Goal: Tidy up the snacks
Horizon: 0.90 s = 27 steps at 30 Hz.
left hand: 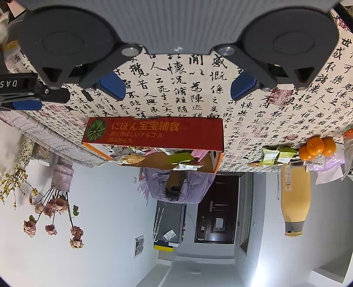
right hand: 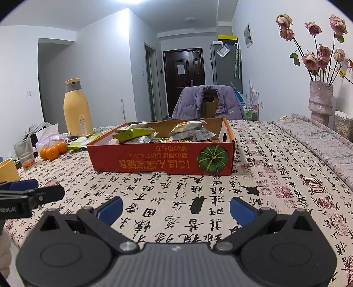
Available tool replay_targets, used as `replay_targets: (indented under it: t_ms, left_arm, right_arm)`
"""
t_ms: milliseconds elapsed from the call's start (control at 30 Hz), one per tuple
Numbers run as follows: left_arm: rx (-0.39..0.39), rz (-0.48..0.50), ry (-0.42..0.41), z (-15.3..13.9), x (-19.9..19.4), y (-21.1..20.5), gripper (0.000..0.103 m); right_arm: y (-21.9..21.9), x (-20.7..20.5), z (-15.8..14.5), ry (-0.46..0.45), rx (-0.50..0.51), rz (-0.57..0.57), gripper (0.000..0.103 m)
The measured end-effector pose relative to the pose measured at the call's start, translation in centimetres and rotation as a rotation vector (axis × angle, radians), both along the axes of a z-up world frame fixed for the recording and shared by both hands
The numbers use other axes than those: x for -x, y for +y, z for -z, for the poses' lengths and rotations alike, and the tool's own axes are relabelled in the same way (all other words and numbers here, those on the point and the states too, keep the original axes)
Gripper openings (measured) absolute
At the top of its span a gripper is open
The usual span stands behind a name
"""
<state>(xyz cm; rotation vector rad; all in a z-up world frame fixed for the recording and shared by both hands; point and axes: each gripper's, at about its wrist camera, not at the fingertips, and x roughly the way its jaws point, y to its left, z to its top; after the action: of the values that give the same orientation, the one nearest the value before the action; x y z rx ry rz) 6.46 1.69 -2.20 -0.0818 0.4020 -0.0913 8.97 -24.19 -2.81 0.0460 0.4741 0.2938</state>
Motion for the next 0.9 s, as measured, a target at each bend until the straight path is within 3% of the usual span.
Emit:
replay_targets:
  t_ms: [900]
  left_arm:
    - [0.002, 0.003, -0.004, 0.02, 0.23, 0.06, 0.103]
  right_arm:
    - [0.16, -0.08, 0.05, 0.004, 0.001, -0.001, 0.103]
